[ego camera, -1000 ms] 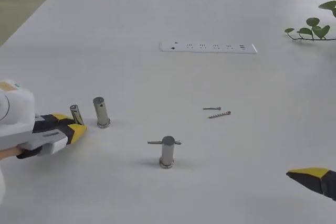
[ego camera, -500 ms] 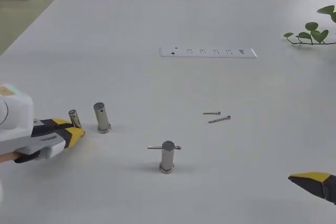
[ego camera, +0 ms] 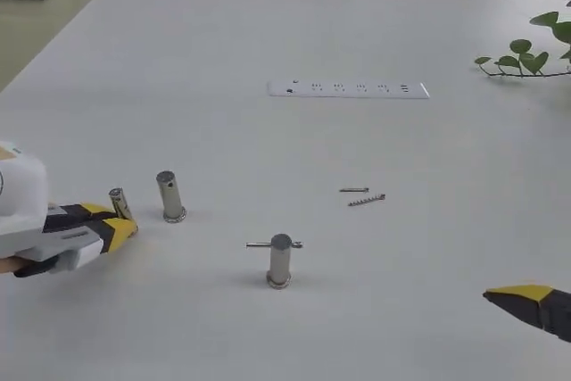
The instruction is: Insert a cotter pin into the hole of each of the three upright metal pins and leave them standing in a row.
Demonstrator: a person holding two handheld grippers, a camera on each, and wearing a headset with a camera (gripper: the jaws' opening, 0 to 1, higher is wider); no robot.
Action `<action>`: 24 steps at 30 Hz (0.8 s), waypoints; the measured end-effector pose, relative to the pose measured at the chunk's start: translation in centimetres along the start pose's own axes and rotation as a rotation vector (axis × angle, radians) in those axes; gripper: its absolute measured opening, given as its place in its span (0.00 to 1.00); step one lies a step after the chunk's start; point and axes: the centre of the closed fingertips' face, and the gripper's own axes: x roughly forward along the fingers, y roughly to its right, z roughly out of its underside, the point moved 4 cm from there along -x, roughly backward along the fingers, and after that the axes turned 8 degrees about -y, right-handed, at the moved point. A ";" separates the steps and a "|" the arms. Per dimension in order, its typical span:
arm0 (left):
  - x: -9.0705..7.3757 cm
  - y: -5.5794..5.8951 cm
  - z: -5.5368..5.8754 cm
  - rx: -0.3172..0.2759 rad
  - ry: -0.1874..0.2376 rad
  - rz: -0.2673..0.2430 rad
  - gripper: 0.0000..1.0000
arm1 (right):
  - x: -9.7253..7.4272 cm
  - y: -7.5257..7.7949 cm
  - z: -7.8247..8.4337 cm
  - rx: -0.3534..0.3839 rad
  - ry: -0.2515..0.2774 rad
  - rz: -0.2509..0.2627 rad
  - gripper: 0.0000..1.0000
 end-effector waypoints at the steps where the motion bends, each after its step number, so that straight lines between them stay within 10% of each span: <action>1: -0.1 0.0 0.0 0.005 -0.001 0.001 0.07 | -0.1 0.0 0.0 0.001 0.004 0.003 0.91; 24: -4.4 5.7 -1.3 0.157 0.047 0.170 0.07 | -1.6 0.0 1.0 0.006 0.032 0.059 0.90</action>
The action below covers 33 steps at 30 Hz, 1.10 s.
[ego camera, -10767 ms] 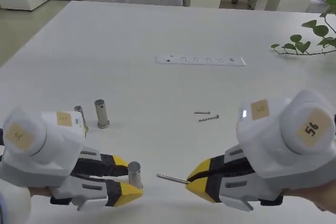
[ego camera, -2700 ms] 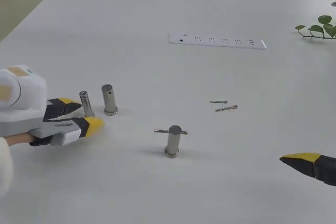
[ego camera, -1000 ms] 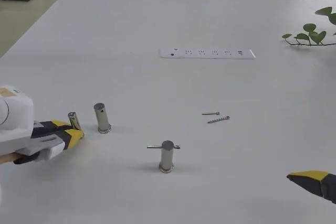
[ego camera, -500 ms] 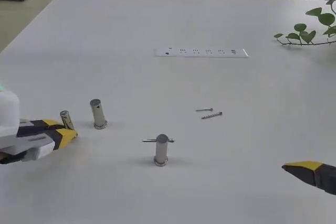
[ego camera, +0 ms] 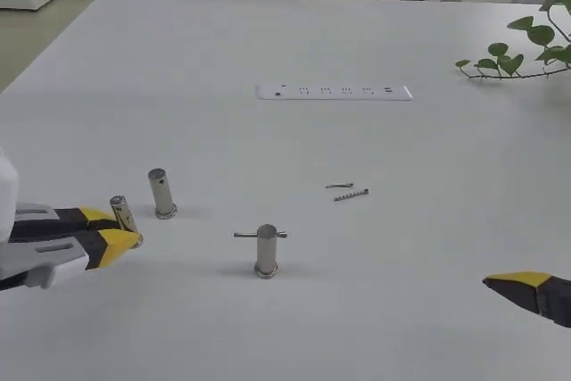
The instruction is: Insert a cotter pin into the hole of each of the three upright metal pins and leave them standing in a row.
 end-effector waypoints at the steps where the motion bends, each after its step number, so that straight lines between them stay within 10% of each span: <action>1: -0.1 0.2 -0.1 0.005 0.003 0.008 0.07 | 0.0 0.0 0.0 0.000 0.000 0.001 0.90; 16: -0.5 4.7 -1.6 0.068 0.055 0.162 0.07 | -0.4 0.3 0.8 0.010 -0.004 0.026 0.90; 33: 1.5 9.8 -3.1 0.274 0.039 0.363 0.07 | -1.0 0.6 1.7 0.038 -0.016 0.048 0.90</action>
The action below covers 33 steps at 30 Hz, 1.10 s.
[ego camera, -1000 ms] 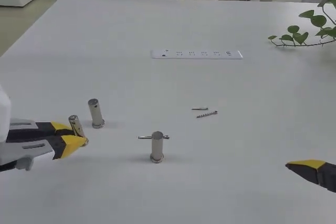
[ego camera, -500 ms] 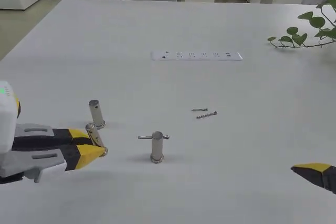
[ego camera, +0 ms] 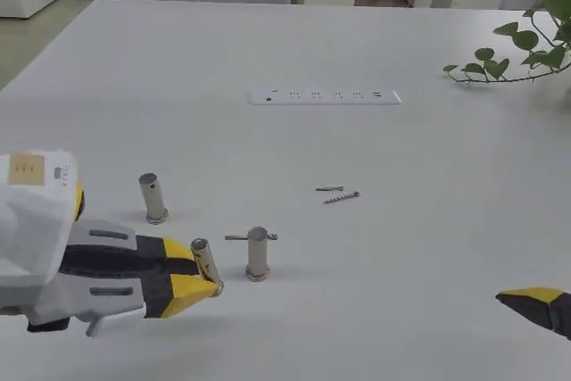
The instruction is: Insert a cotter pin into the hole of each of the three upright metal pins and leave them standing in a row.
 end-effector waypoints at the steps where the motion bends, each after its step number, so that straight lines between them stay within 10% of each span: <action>1: 0.3 0.3 -0.1 0.015 -0.003 0.015 0.07 | 0.0 0.0 0.0 0.001 -0.001 0.001 0.90; 33: 6.0 3.5 1.8 0.112 -0.080 0.117 0.07 | -0.5 0.5 0.9 0.019 -0.012 0.025 0.90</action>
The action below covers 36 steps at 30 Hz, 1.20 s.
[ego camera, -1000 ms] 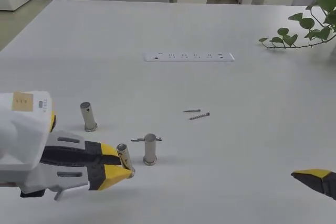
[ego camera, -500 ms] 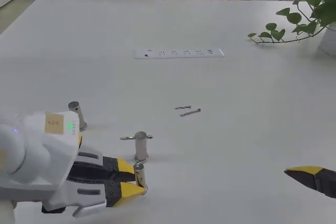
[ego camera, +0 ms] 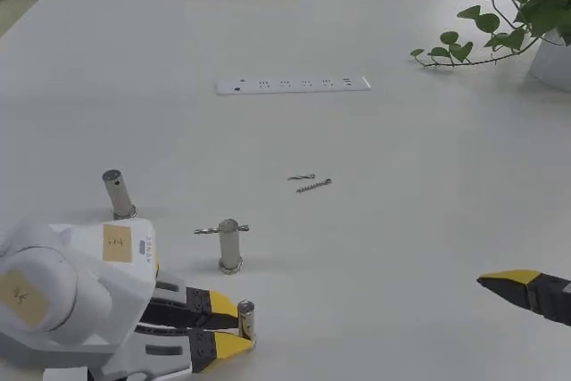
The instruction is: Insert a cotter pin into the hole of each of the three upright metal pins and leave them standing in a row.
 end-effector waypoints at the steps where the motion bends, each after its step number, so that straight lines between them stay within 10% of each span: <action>1: 0.0 0.0 0.1 -0.003 0.001 0.000 0.07 | 0.0 0.0 0.0 -0.001 0.000 0.000 0.90; 36: 0.2 1.0 1.4 -0.090 -0.003 0.006 0.20 | 0.9 0.3 -0.5 -0.031 -0.021 -0.024 0.90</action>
